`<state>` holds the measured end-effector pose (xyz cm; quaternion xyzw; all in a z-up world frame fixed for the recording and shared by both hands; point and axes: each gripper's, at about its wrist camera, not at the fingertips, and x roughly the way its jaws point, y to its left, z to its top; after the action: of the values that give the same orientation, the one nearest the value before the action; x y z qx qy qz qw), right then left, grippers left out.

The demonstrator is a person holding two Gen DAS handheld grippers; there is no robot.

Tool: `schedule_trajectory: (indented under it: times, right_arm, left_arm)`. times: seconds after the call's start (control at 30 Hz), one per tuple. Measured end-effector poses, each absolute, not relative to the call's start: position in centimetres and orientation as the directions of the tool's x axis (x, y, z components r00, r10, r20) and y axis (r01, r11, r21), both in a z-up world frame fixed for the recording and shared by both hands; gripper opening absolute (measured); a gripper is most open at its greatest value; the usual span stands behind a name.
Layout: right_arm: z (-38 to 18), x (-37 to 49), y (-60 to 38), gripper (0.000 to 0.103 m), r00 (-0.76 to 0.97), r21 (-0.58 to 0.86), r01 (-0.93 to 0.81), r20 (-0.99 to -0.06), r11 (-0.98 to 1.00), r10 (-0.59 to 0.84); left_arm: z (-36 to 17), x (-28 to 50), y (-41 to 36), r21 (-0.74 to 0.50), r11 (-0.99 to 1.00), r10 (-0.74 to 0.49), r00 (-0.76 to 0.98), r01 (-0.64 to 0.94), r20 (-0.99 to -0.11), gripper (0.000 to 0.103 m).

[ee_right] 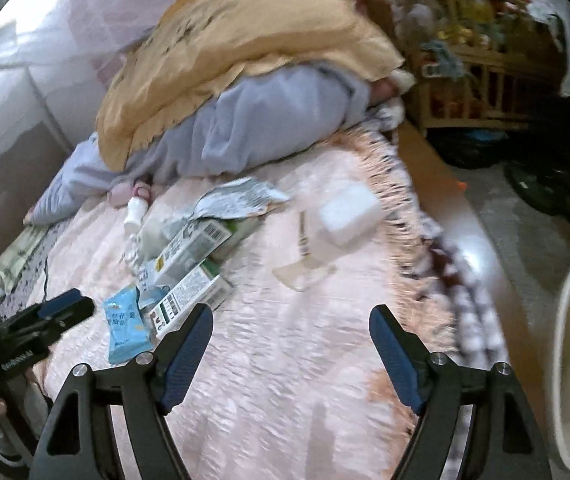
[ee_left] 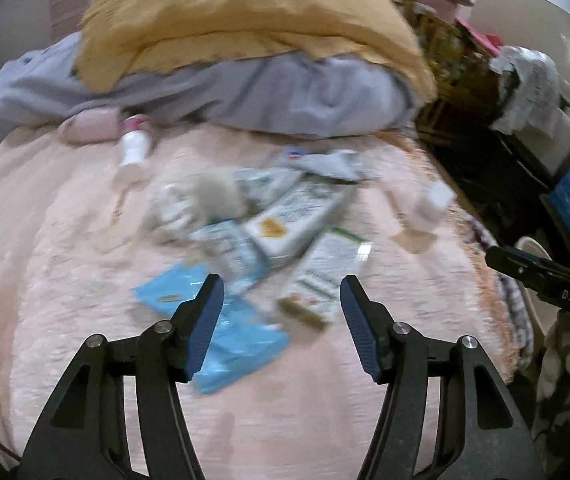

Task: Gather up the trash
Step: 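Grasp the plush toy with the left tool while the right tool grasps the white sponge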

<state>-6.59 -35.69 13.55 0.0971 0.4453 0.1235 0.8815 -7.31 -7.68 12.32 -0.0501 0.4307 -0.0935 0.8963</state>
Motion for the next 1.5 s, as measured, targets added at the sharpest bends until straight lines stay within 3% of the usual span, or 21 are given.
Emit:
schedule_trajectory:
  times: [0.23, 0.5, 0.83, 0.97, 1.13, 1.2, 1.23, 1.3, 1.37, 1.5]
  right_arm:
    - [12.4, -3.3, -33.5, 0.078, 0.558, 0.224, -0.153, -0.785, 0.962, 0.271]
    - [11.6, 0.6, -37.1, 0.079, 0.568, 0.212, -0.057, -0.797, 0.976, 0.206]
    - [9.3, 5.0, -39.6, 0.083, 0.552, 0.254, 0.047, -0.813, 0.966, 0.187]
    - [8.1, 7.1, -39.5, 0.083, 0.529, 0.284, 0.080, -0.825, 0.955, 0.201]
    - [7.2, 8.3, -38.6, 0.083, 0.517, 0.227, 0.079, -0.842, 0.971, 0.155]
    - [7.1, 8.3, -38.2, 0.076, 0.523, 0.189, 0.064, -0.843, 0.980, 0.128]
    - [7.2, 8.2, -38.1, 0.063, 0.530, 0.168, 0.059, -0.840, 0.984, 0.111]
    - [7.5, 7.7, -38.5, 0.050, 0.543, 0.171, 0.051, -0.832, 0.984, 0.117]
    - [8.0, 7.0, -39.0, 0.047, 0.554, 0.197, 0.038, -0.820, 0.980, 0.144]
    - [9.8, 4.9, -39.2, 0.047, 0.580, 0.240, -0.007, -0.790, 0.971, 0.200]
  left_arm:
    - [9.4, -5.2, -1.6, -0.164, 0.986, -0.146, 0.581, 0.021, -0.801, 0.061]
    - [7.9, 0.2, 0.0, -0.226, 0.974, -0.178, 0.589, -0.009, -0.789, 0.061]
    - [5.5, 7.4, -2.4, -0.157, 0.975, -0.220, 0.557, 0.161, -0.801, 0.061]
    - [4.4, 9.0, -3.5, -0.152, 0.959, -0.259, 0.521, 0.240, -0.813, 0.073]
    - [3.3, 10.3, -5.0, -0.136, 0.940, -0.281, 0.484, 0.313, -0.829, 0.075]
    - [2.9, 10.8, -5.6, -0.122, 0.938, -0.271, 0.465, 0.325, -0.843, 0.077]
    - [2.8, 11.0, -5.6, -0.132, 0.937, -0.276, 0.456, 0.322, -0.846, 0.074]
    - [2.8, 11.0, -5.5, -0.163, 0.935, -0.298, 0.448, 0.315, -0.843, 0.065]
    - [3.2, 10.6, -5.3, -0.178, 0.934, -0.308, 0.447, 0.309, -0.840, 0.050]
    - [4.7, 9.0, -4.1, -0.155, 0.952, -0.272, 0.499, 0.264, -0.823, 0.048]
